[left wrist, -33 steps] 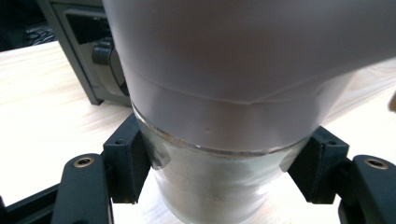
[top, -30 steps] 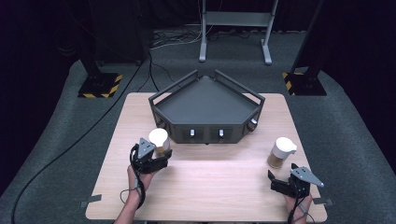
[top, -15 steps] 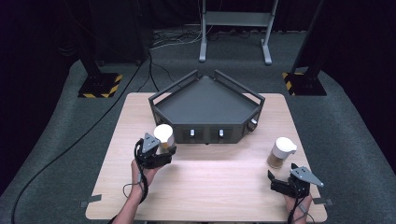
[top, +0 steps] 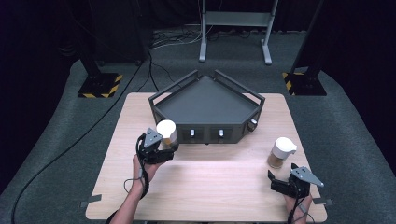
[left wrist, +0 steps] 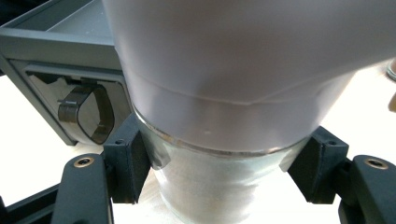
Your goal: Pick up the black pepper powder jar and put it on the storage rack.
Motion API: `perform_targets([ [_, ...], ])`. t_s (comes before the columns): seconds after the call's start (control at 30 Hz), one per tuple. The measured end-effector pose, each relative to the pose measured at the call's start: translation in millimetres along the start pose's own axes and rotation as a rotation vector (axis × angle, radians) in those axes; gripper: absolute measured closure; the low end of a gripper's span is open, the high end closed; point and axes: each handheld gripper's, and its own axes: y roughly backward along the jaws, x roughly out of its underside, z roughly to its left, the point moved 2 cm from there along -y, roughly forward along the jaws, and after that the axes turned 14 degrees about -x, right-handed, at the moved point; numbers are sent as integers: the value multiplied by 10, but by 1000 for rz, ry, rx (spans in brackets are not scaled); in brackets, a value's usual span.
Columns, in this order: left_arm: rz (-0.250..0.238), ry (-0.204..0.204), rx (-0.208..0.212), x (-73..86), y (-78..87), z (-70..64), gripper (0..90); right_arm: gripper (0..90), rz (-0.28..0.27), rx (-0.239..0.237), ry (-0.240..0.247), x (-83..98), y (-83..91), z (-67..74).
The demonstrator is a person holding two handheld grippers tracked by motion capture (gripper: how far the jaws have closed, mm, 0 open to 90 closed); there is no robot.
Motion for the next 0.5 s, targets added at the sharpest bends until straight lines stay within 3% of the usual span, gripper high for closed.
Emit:
perform_targets([
  [0.5,1,-10,31,-148,-72,0,306,3,2,-2,-1,-4,-1,-3],
])
